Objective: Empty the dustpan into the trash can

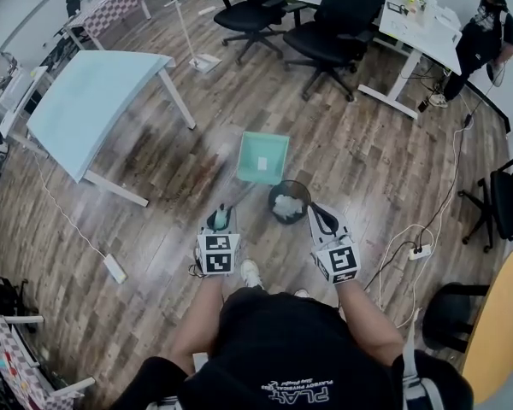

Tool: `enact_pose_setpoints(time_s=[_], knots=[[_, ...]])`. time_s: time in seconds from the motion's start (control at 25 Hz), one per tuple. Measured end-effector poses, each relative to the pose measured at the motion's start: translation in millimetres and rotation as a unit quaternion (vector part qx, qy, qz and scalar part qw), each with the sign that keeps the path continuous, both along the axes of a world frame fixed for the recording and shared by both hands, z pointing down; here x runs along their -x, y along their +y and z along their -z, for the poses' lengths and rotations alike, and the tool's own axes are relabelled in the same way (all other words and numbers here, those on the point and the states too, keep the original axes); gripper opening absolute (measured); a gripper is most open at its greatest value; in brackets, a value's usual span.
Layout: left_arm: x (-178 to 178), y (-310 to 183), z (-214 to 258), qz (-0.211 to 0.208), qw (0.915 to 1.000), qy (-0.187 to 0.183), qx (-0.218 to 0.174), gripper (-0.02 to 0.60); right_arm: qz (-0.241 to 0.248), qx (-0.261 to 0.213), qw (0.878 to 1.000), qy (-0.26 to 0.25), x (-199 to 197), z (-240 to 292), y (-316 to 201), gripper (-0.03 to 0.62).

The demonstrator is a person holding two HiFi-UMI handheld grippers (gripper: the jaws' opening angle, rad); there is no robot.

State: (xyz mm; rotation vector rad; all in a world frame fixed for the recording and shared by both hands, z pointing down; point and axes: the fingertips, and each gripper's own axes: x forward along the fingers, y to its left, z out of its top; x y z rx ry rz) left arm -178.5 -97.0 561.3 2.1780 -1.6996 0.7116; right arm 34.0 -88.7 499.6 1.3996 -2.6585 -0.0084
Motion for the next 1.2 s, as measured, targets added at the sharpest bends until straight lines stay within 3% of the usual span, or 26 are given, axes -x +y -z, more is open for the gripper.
enact_pose_setpoints(time_s=[0.28,0.68,0.96,1.2], knots=[[45,-30,-4,-0.001,0.9999,-0.005,0.014,0.098,-0.007,-0.003,1.0,0.005,42,4,-26,0.023],[100,-66,-57,-0.037,0.9968,-0.026,0.066,0.1,-0.031,-0.004,0.999,0.013,89,-2,-60,0.023],[113,-86,-93,-0.044,0.9931,-0.029,0.105,0.098,-0.064,0.008,0.998,0.019,87,-14,-87,0.023],[99,-111,-121,-0.039,0.9892,-0.035,0.137,0.1,-0.069,0.045,0.996,0.015,66,-39,-109,0.023]])
